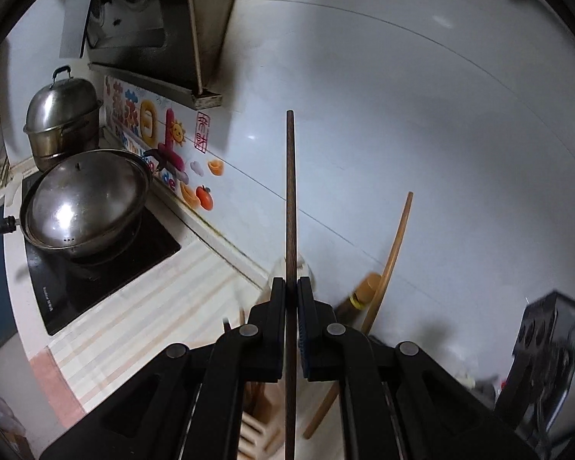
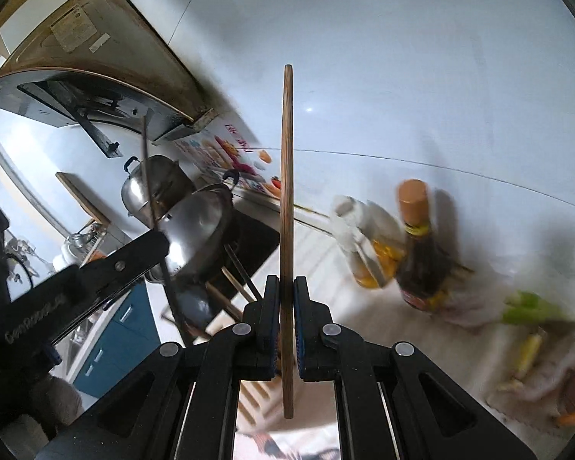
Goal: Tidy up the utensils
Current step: 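Lower both chopsticks into the beige holder slots, then open both tools to release the chopsticks into the holder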
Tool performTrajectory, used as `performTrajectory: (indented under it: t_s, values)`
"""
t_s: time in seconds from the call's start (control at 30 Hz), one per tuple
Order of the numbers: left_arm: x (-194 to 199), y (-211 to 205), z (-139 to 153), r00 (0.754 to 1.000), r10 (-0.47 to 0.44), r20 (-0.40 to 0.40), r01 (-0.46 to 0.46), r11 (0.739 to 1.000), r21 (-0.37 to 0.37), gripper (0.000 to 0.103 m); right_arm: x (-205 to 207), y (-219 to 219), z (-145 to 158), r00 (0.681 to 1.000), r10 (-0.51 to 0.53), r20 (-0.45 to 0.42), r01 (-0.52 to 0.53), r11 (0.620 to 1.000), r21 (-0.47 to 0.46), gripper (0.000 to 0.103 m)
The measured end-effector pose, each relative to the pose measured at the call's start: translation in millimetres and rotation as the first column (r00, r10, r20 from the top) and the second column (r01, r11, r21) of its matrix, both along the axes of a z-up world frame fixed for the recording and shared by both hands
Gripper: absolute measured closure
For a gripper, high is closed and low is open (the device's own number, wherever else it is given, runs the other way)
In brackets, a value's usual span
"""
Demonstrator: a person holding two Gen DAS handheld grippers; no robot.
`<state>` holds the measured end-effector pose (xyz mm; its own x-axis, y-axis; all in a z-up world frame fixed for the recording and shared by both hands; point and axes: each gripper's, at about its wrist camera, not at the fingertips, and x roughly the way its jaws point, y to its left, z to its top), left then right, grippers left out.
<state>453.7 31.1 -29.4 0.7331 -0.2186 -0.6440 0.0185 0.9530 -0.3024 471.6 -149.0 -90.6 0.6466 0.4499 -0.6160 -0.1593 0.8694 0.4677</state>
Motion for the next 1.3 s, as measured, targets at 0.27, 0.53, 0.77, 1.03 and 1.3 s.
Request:
performTrajectory:
  t_s: [0.27, 0.53, 0.77, 1.03, 1.3]
  values:
    - [29, 14, -35, 0.998, 0.054, -0.026, -0.054, 0.999, 0.0, 0.1, 27, 21, -31, 0.999, 0.019, 0.027, -0.019, 1.0, -0.006, 0.096]
    - [30, 11, -58, 0.998, 0.043, -0.054, -0.042, 0.999, 0.008, 0.099, 21, 26, -49, 0.998, 0.053, 0.024, -0.052, 0.998, -0.04, 0.096]
    - [18, 9, -55, 0.998, 0.014, -0.061, -0.015, 1.0, -0.01, 0.099, 14, 27, -52, 0.994, 0.107, -0.007, -0.107, 0.993, -0.056, 0.096]
    - [19, 3, -54, 0.999, 0.009, -0.049, -0.009, 1.0, 0.008, 0.099, 2, 27, -50, 0.996, 0.094, -0.006, -0.094, 0.993, -0.077, 0.096]
    - [19, -2, -57, 0.999, -0.001, -0.054, 0.003, 1.0, 0.026, 0.099, -3, 26, -49, 0.994, 0.108, -0.007, -0.108, 0.99, -0.089, 0.096]
